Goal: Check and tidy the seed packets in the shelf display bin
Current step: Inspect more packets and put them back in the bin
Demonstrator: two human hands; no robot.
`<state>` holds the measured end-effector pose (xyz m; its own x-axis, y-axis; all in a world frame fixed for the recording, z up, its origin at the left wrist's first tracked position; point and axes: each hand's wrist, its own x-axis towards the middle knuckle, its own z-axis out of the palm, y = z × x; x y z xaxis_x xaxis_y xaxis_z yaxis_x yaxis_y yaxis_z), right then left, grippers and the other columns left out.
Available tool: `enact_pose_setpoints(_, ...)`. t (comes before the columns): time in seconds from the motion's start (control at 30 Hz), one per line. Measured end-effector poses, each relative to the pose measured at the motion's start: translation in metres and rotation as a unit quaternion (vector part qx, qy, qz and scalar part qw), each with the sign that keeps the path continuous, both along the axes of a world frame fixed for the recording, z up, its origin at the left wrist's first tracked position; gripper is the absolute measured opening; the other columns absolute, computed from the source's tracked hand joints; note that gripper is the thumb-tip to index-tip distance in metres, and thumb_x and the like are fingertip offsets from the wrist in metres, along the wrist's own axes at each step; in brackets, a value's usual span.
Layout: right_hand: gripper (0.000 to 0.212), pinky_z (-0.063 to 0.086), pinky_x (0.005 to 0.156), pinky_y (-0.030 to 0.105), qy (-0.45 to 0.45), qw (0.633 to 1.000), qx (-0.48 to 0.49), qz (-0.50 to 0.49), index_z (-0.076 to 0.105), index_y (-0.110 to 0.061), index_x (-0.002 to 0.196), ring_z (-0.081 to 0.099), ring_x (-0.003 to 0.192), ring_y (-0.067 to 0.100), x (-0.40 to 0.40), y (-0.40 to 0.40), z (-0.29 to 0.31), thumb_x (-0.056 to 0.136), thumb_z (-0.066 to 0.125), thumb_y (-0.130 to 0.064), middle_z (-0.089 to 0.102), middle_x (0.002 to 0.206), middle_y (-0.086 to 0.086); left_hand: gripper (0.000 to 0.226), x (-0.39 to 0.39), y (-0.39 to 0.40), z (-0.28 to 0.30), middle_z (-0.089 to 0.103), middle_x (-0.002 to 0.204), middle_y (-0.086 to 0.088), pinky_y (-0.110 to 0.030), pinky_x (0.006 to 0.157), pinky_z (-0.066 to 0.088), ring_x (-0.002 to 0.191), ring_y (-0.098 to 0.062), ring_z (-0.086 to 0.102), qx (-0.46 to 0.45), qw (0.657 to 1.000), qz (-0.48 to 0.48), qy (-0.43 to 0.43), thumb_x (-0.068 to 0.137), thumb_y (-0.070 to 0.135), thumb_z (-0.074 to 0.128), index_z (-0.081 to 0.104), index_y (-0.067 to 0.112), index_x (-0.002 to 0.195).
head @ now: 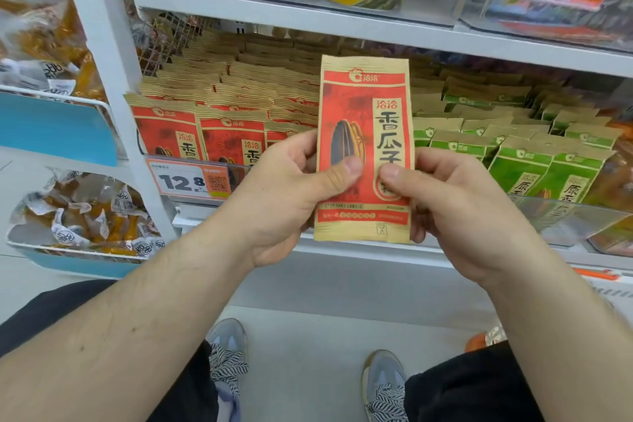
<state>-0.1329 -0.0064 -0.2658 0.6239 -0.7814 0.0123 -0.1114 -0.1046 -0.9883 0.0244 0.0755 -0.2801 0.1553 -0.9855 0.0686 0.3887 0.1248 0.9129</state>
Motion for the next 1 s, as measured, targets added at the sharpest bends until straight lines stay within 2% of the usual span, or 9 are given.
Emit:
enact_pose_setpoints(0.13, 0.038, 0.04, 0.041, 0.02, -0.034, 0.998, 0.019, 0.042, 0.067, -0.008, 0.102, 0.054, 0.056, 0.022, -0.004, -0.005, -0.001, 0.073, 0.071, -0.031, 0.069, 0.075, 0.011, 0.06, 0.008, 0.003, 0.0, 0.069, 0.115, -0.013, -0.036, 0.059, 0.058, 0.092, -0.028, 0.07, -0.012, 0.998, -0.064, -0.011, 0.074, -0.007, 0.062, 0.051, 0.009, 0.131)
enact_pose_setpoints(0.23, 0.063, 0.057, 0.065, 0.026, -0.031, 0.993, 0.02, 0.113, 0.056, -0.009, 0.124, 0.07, 0.084, 0.025, -0.007, -0.006, -0.001, 0.066, 0.08, -0.003, 0.072, 0.106, 0.014, 0.063, 0.008, 0.001, -0.003, 0.068, 0.115, -0.017, -0.039, 0.067, 0.06, 0.097, -0.031, 0.068, -0.024, 0.999, -0.041, -0.025, 0.072, -0.009, 0.063, 0.048, 0.005, 0.132)
enact_pose_setpoints(0.3, 0.072, 0.058, 0.081, 0.034, -0.03, 0.99, 0.016, 0.134, 0.05, -0.007, 0.131, 0.069, 0.097, 0.028, -0.009, -0.008, -0.003, 0.066, 0.077, 0.009, 0.069, 0.114, 0.015, 0.063, 0.009, 0.001, -0.005, 0.067, 0.114, -0.018, -0.038, 0.072, 0.06, 0.099, -0.031, 0.067, -0.028, 0.999, -0.032, -0.033, 0.071, -0.01, 0.063, 0.048, 0.004, 0.131)
enact_pose_setpoints(0.6, 0.073, 0.051, 0.097, 0.048, -0.049, 0.977, 0.03, 0.204, 0.045, -0.009, 0.137, 0.06, 0.111, 0.044, -0.018, -0.014, -0.002, 0.071, 0.066, 0.012, 0.062, 0.124, 0.024, 0.062, 0.01, 0.0, -0.004, 0.068, 0.116, -0.018, -0.035, 0.075, 0.059, 0.101, -0.03, 0.067, -0.042, 0.997, -0.042, -0.041, 0.07, -0.012, 0.063, 0.05, 0.006, 0.129)
enact_pose_setpoints(0.7, 0.074, 0.049, 0.091, 0.056, -0.047, 0.98, 0.031, 0.191, 0.048, -0.01, 0.136, 0.057, 0.101, 0.053, -0.018, -0.015, -0.003, 0.068, 0.068, 0.011, 0.06, 0.12, 0.031, 0.06, 0.012, -0.002, -0.007, 0.067, 0.118, -0.019, -0.036, 0.077, 0.059, 0.102, -0.031, 0.067, -0.035, 0.998, -0.034, -0.046, 0.071, -0.012, 0.063, 0.052, 0.006, 0.127)
enact_pose_setpoints(0.77, 0.066, 0.05, 0.065, 0.041, -0.068, 0.986, 0.039, 0.148, 0.055, -0.009, 0.128, 0.056, 0.075, 0.038, -0.015, -0.013, -0.002, 0.065, 0.074, -0.005, 0.062, 0.105, 0.032, 0.061, 0.012, -0.002, -0.007, 0.064, 0.122, -0.023, -0.037, 0.08, 0.059, 0.106, -0.033, 0.066, -0.027, 0.997, -0.044, -0.051, 0.072, -0.011, 0.064, 0.051, 0.004, 0.129)
enact_pose_setpoints(0.83, 0.052, 0.044, 0.05, 0.024, -0.106, 0.989, 0.047, 0.094, 0.062, -0.009, 0.113, 0.057, 0.06, 0.02, -0.01, -0.007, 0.0, 0.063, 0.074, -0.01, 0.07, 0.088, 0.015, 0.056, 0.01, -0.001, -0.005, 0.066, 0.121, -0.021, -0.036, 0.079, 0.06, 0.103, -0.032, 0.067, -0.011, 0.995, -0.066, -0.069, 0.074, -0.008, 0.068, 0.054, 0.003, 0.127)
enact_pose_setpoints(0.9, 0.039, 0.055, 0.056, 0.025, -0.115, 0.993, -0.01, 0.037, 0.065, -0.014, 0.103, 0.069, 0.067, 0.016, -0.006, 0.005, 0.004, 0.066, 0.068, -0.002, 0.076, 0.085, 0.003, 0.049, 0.006, 0.001, 0.0, 0.071, 0.114, -0.006, -0.035, 0.073, 0.061, 0.092, -0.022, 0.072, 0.008, 0.988, -0.025, -0.154, 0.076, 0.005, 0.076, 0.059, 0.012, 0.121)
enact_pose_setpoints(1.0, 0.042, 0.061, 0.066, 0.038, -0.049, 0.973, -0.207, -0.09, 0.069, -0.028, 0.102, 0.072, 0.072, 0.018, -0.004, 0.021, 0.007, 0.068, 0.072, -0.001, 0.075, 0.084, -0.005, 0.048, 0.0, 0.005, 0.007, 0.069, 0.109, 0.012, -0.04, 0.075, 0.061, 0.082, -0.007, 0.072, 0.012, 0.929, 0.194, -0.316, 0.075, 0.038, 0.081, 0.058, 0.031, 0.117)
